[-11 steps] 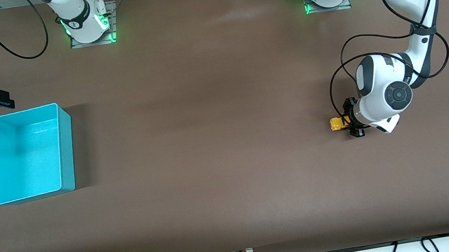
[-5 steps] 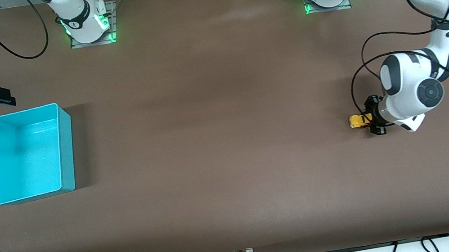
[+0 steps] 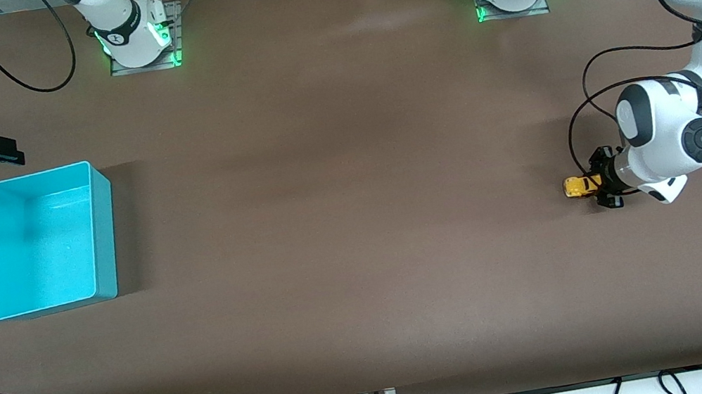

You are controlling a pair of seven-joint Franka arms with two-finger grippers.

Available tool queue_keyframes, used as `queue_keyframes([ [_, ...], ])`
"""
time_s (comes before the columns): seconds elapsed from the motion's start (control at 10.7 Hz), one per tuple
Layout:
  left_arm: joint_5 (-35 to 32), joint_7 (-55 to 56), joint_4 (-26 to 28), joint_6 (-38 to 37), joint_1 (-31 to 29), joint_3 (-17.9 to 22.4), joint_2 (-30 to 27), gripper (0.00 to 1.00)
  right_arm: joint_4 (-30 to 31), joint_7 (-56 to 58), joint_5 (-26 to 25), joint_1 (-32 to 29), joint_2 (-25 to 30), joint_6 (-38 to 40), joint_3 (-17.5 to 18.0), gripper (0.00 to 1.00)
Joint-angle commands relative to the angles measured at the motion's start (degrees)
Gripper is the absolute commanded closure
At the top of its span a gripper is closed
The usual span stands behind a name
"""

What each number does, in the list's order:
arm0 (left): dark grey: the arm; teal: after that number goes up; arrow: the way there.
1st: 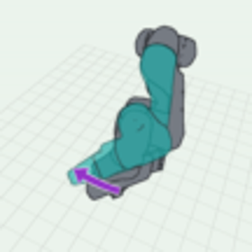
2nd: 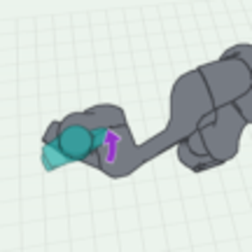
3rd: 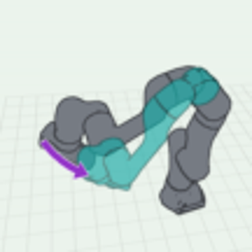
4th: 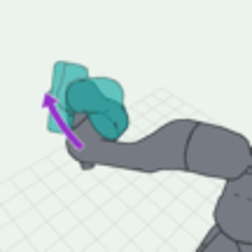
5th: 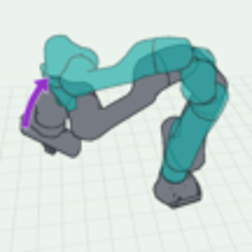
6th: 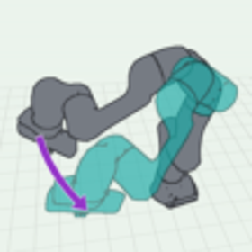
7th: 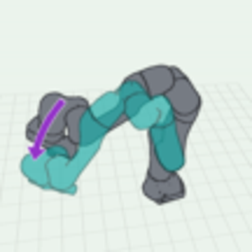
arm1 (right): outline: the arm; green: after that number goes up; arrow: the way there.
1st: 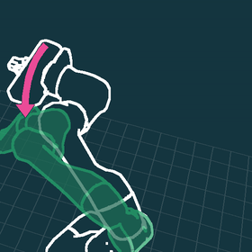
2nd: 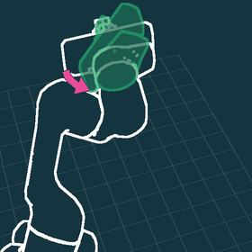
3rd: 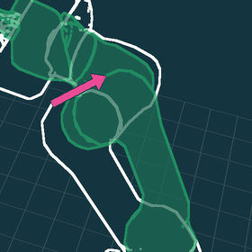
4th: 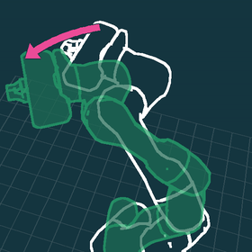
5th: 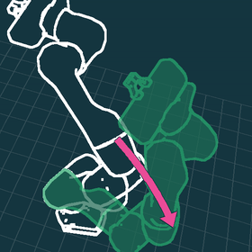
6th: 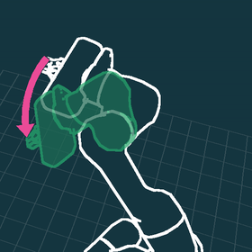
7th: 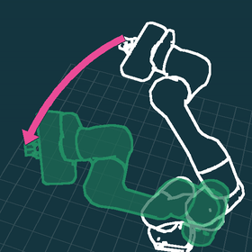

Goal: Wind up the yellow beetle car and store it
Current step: 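Roll the held car back and forth on the table with the left gripper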

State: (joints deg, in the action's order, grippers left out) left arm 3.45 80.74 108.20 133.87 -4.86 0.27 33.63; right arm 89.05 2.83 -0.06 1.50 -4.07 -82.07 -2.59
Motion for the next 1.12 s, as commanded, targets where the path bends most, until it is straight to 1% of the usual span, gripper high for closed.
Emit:
queue_keyframes([
  [0.0,-0.2,-2.3,-1.1,1.7,-1.6,0.3,4.1,1.0,-0.5,-0.2,0.9,-0.1,0.0,0.2,-0.1,0.0],
  [0.09,-1.7,-2.3,-2.5,1.7,-2.6,0.3,4.8,1.0,-0.5,-0.2,0.9,-0.1,0.0,0.2,-0.1,0.0],
  [0.28,-3.4,-2.8,-3.2,1.8,-3.3,0.3,5.7,1.0,-0.5,-0.3,0.9,-0.2,0.0,-0.2,-0.2,0.0],
  [1.03,-4.0,-6.2,-3.3,1.8,-5.9,0.3,6.0,1.0,-0.5,-0.3,0.9,-0.2,-0.1,-0.7,-0.1,0.0],
])
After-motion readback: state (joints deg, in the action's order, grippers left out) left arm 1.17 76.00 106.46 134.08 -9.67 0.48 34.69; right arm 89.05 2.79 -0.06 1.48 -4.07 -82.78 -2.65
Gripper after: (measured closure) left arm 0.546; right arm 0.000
